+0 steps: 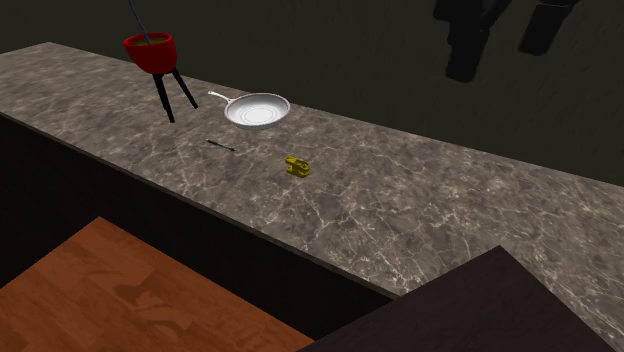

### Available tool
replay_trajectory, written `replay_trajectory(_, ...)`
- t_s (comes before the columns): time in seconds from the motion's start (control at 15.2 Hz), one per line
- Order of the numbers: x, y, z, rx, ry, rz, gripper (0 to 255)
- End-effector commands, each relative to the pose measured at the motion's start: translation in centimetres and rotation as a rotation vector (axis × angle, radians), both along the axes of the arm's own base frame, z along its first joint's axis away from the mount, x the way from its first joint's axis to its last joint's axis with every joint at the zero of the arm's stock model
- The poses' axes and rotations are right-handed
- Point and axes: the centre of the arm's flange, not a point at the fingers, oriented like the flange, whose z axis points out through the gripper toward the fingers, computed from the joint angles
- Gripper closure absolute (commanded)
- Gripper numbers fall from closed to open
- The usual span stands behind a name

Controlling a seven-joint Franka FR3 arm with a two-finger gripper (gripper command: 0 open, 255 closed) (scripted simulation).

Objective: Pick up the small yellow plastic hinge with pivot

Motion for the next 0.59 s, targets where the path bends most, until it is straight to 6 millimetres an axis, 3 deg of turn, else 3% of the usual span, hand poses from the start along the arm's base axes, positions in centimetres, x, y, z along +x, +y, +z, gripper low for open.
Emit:
replay_trajectory(0.0,0.0,0.0,0.0,0.0,0.0,0.0,0)
replay_trajectory(0.53,7.0,-1.7,-7.5,0.031,-0.01,0.11,0)
